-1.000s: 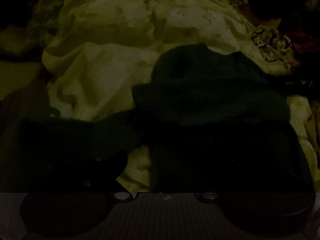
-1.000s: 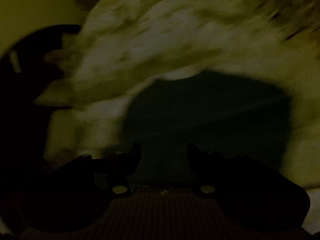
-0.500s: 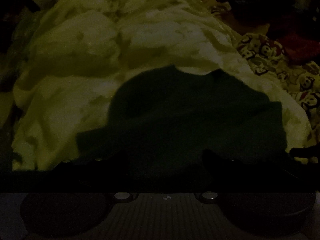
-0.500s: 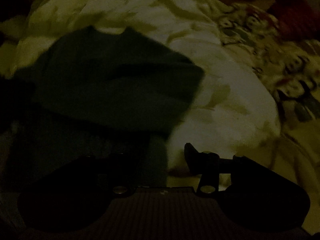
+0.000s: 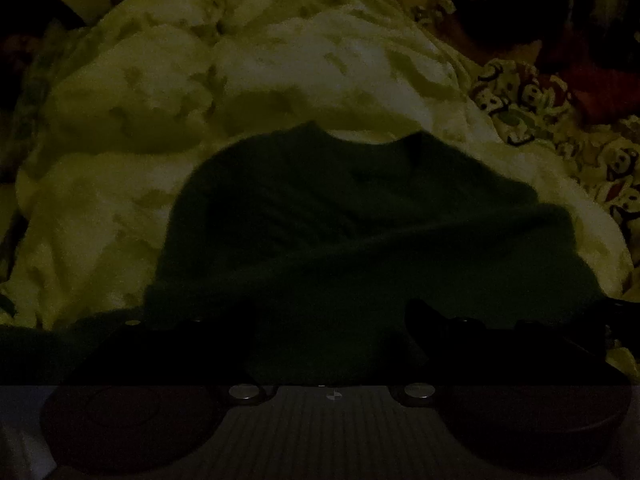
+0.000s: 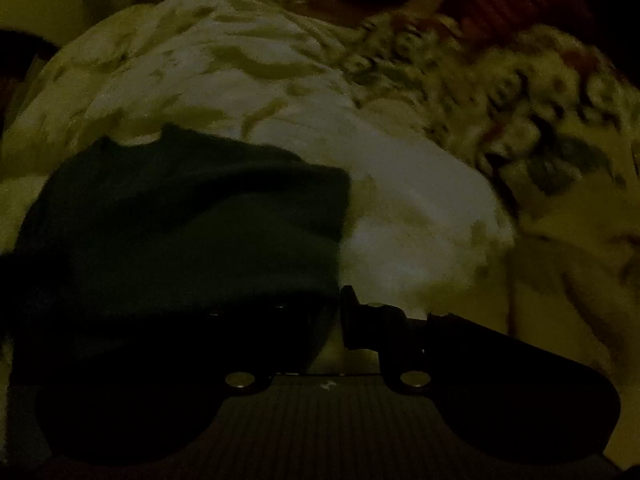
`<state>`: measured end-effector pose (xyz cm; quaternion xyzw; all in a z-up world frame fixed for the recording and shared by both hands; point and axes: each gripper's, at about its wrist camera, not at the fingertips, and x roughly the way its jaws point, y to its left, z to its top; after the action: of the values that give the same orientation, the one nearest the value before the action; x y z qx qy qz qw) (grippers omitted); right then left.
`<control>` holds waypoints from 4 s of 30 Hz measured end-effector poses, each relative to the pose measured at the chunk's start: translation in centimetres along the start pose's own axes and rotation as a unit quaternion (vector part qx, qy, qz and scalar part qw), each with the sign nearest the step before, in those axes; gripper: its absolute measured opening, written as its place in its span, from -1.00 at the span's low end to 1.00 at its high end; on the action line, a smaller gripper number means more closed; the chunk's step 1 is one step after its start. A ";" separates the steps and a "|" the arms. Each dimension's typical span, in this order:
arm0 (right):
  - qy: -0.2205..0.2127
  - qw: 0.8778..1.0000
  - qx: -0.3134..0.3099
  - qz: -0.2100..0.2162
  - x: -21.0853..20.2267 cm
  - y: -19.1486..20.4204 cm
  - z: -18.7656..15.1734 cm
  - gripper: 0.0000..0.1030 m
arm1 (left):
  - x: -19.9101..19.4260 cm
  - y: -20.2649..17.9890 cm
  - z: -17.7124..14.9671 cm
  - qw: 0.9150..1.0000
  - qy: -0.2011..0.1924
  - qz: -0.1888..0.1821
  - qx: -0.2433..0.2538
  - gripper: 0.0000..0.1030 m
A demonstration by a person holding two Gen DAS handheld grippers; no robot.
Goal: Fold small clothes
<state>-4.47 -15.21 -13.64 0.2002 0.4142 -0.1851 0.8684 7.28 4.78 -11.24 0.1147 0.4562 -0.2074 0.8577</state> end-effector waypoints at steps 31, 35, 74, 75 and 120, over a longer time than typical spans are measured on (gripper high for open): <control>0.039 0.978 -0.191 0.080 3.5 9.0 1.0 0.22 | -0.2 4.0 -2.4 0.998 -0.012 0.052 -0.015 1.00; 0.030 0.985 -0.141 0.098 0.4 9.5 1.6 0.28 | -6.0 5.5 -4.6 0.996 -0.046 0.074 -0.024 1.00; 0.061 0.955 -0.157 0.243 -2.3 23.5 0.8 -0.06 | -26.0 23.6 -6.7 0.948 -0.128 0.084 -0.279 0.59; 0.056 0.953 -0.177 0.240 -2.1 24.2 1.0 -0.21 | -26.5 23.8 -6.4 0.948 -0.131 0.086 -0.277 0.60; 0.294 0.873 0.060 0.383 2.4 16.5 -3.0 0.29 | -16.0 13.5 -11.6 0.934 0.091 -0.173 -0.300 1.00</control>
<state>3.08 -0.09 -14.08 0.4403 0.5295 0.2052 0.6954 -2.95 25.27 -4.30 -0.2097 0.5862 -0.1948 0.7579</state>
